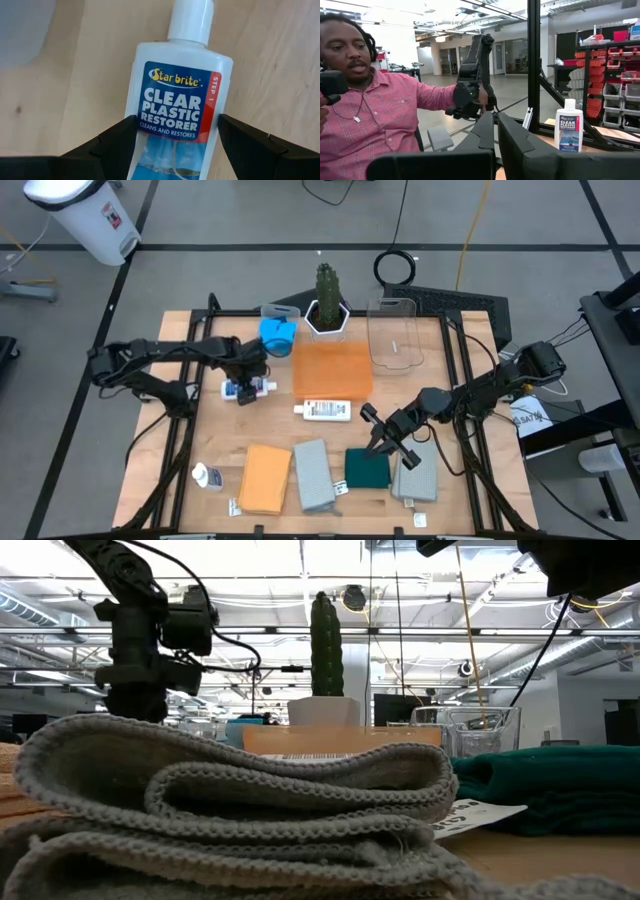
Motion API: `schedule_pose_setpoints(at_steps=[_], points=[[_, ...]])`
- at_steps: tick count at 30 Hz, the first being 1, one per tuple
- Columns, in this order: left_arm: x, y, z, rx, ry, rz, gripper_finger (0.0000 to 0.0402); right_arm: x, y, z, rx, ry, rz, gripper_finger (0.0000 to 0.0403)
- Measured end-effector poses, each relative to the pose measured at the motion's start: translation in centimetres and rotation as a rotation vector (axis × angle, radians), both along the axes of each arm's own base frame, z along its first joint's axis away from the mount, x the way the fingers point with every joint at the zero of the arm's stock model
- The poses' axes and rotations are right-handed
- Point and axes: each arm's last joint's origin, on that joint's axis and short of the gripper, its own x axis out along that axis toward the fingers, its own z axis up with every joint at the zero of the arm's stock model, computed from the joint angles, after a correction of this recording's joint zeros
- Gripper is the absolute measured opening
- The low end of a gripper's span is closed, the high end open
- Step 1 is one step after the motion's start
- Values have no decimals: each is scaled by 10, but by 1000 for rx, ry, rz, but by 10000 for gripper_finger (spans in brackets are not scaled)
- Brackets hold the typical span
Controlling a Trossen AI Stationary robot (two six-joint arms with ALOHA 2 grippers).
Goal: Pick & Place Kitchen Items
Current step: Put the white plastic restorer bottle into the orange bin
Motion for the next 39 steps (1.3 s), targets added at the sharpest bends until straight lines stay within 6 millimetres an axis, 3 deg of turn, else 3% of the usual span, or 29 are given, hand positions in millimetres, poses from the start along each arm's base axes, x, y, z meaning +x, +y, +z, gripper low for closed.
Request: schedule_pose_setpoints(at_steps=[8,18,27,39], points=[[7,-10,10,90,13,-57,276,0,0,0,-1,-3,-7,0],[28,-15,24,158,-127,-83,276,0,-1,1,2,-8,-29,0],[45,-20,11,178,-165,-136,276,0,-1,0,0,-4,-26,0],[56,-16,-16,213,-71,-158,276,0,-1,0,0,-3,-25,0]])
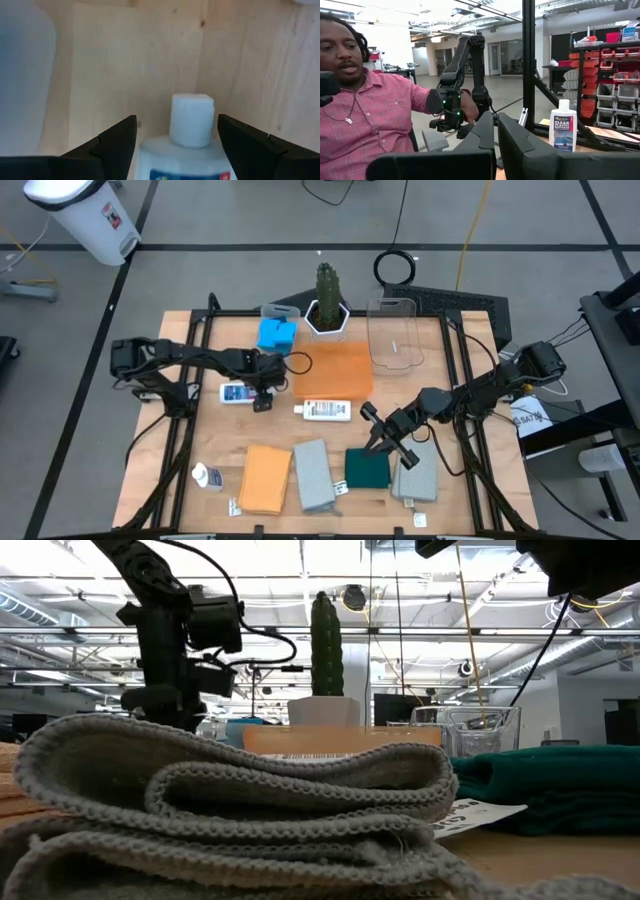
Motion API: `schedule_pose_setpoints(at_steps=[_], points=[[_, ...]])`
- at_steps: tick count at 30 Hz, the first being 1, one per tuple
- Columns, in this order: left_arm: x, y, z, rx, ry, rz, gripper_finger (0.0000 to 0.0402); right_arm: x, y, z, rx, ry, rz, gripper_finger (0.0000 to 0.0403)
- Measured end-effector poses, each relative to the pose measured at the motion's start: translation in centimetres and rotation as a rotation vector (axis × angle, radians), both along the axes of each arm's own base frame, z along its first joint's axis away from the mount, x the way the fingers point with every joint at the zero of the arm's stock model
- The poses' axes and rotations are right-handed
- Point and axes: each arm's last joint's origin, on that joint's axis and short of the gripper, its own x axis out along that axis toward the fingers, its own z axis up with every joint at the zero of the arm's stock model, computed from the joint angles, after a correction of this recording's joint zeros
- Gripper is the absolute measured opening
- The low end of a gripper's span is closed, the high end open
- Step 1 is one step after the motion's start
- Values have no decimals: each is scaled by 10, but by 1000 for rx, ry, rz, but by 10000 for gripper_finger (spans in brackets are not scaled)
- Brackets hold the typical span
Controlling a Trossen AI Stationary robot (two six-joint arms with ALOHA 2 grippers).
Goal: Pick & Place Kitchen Items
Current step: Put the white plastic restorer bottle into the orange bin
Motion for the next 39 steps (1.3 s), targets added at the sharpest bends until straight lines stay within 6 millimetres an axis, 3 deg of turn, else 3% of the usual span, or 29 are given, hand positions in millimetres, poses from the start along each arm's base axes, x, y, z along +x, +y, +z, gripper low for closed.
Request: schedule_pose_setpoints(at_steps=[9,12,18,24,33,39], points=[[5,1,-12,-7,35,-23,265,0,0,0,3,2,1,0],[4,1,-12,-13,35,-24,231,0,0,0,3,2,1,0],[5,0,-13,-51,29,-9,119,0,0,0,3,2,1,0],[7,0,-7,-64,47,21,118,0,0,0,3,2,1,0],[26,-4,36,-29,-65,-12,118,0,0,0,0,0,0,0],[17,-13,84,3,-252,-49,118,0,0,0,5,4,2,0]])
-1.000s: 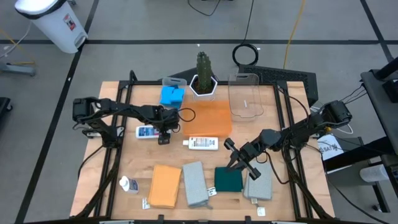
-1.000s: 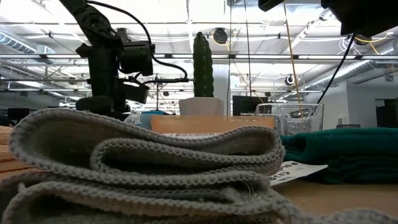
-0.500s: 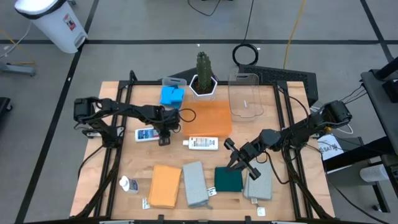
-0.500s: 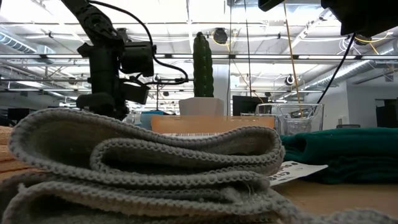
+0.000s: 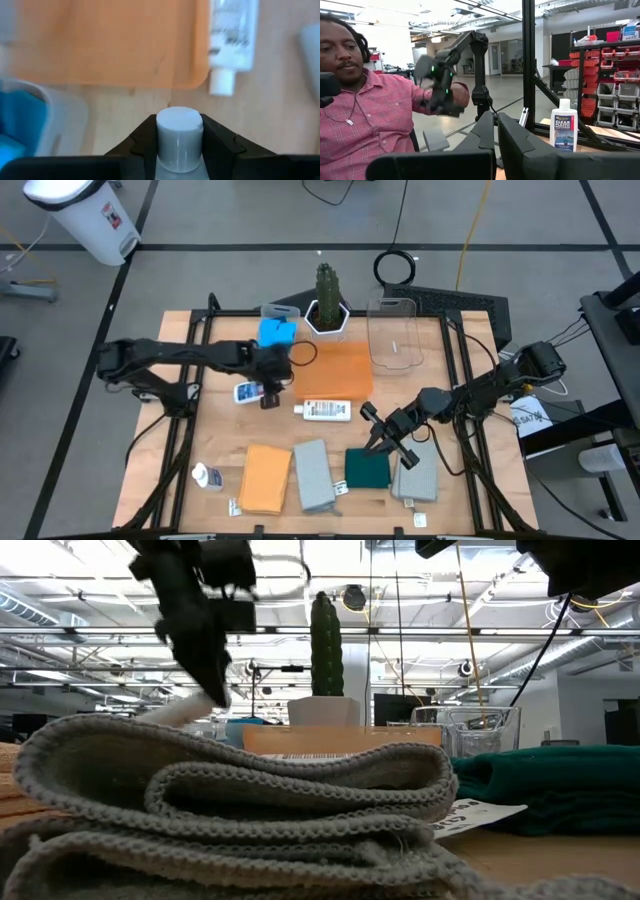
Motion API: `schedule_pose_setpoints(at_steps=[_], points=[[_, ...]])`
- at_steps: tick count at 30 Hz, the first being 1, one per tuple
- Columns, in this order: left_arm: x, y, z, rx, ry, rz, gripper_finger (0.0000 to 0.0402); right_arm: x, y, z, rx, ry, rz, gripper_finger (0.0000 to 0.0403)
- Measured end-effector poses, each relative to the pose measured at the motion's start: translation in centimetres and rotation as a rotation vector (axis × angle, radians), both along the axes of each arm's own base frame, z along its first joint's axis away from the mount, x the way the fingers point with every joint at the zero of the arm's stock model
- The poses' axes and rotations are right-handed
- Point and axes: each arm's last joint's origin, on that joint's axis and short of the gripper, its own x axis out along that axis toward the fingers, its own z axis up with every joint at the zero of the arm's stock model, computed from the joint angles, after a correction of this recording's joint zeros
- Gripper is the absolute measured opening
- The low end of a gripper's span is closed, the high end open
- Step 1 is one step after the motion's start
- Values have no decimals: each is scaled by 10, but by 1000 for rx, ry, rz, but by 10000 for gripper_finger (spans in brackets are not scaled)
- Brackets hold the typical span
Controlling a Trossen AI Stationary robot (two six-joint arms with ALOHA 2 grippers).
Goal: Pick & Place Kitchen Items
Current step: Put the white plastic restorer bottle into the orange bin
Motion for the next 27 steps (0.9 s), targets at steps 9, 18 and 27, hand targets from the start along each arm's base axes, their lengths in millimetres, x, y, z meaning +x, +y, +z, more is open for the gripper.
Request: schedule_pose_setpoints(at_steps=[9,18,27], points=[[-13,-11,67,91,-459,-49,118,0,0,0,-1,-1,0,0],[2,-12,90,255,-720,-165,118,0,0,0,-2,-1,-1,0],[21,15,73,222,-830,-286,118,0,0,-2,-8,17,0,0]])
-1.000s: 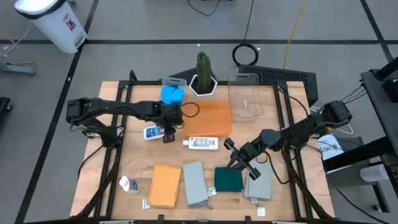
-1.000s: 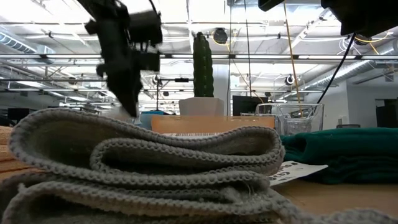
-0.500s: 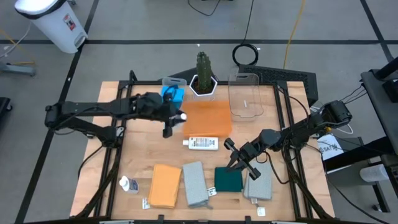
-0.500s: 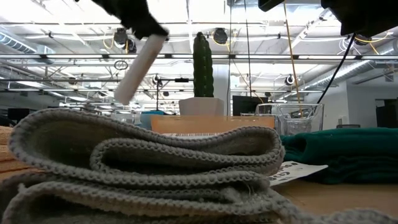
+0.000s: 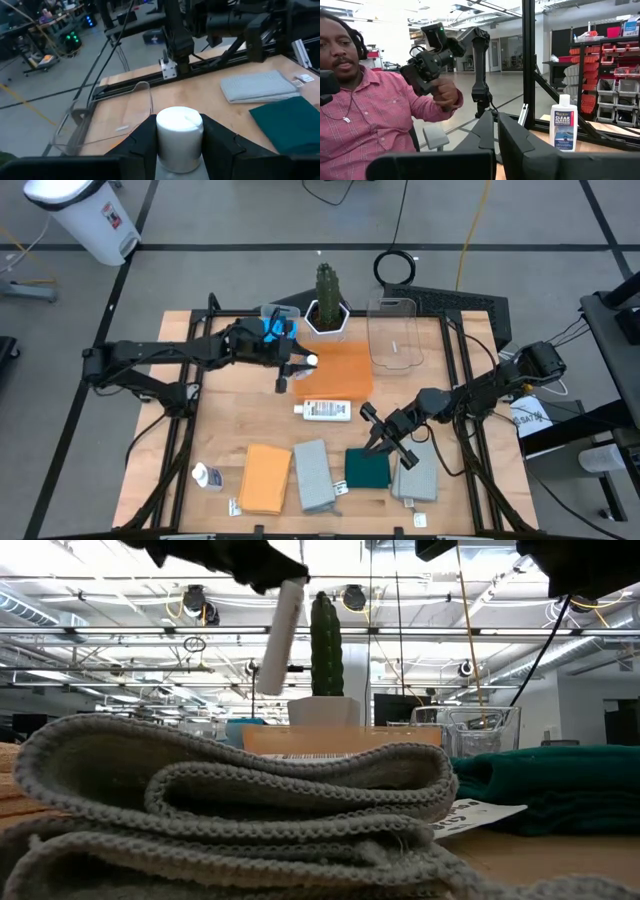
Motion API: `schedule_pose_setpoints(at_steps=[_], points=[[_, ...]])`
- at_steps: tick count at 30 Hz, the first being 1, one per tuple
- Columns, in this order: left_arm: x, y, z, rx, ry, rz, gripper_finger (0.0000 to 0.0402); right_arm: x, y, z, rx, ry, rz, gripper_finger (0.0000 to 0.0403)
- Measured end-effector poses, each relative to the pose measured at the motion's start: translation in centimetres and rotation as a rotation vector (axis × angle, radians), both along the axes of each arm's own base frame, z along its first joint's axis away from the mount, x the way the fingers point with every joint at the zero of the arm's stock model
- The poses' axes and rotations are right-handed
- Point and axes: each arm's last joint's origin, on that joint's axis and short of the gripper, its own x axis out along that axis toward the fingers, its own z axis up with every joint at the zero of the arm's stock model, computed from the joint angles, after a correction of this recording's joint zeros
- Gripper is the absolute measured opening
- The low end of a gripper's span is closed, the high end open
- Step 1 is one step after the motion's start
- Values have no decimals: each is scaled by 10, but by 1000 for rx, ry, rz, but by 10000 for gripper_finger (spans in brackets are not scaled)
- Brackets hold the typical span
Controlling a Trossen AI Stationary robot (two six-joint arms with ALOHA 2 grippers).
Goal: Pick & Place Kitchen Items
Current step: Put the white plastic restorer bottle into the orange bin
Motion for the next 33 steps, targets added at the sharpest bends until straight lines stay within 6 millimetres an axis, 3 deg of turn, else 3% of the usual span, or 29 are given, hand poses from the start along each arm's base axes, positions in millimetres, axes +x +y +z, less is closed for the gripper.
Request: schedule_pose_setpoints(at_steps=[12,18,33], points=[[-3,47,-50,-101,-164,26,118,0,0,-1,-1,6,0,0],[-6,57,-76,-151,-138,52,118,0,0,-1,-2,5,0,0],[3,68,-110,-152,-121,72,118,0,0,-1,-2,6,0,0]])
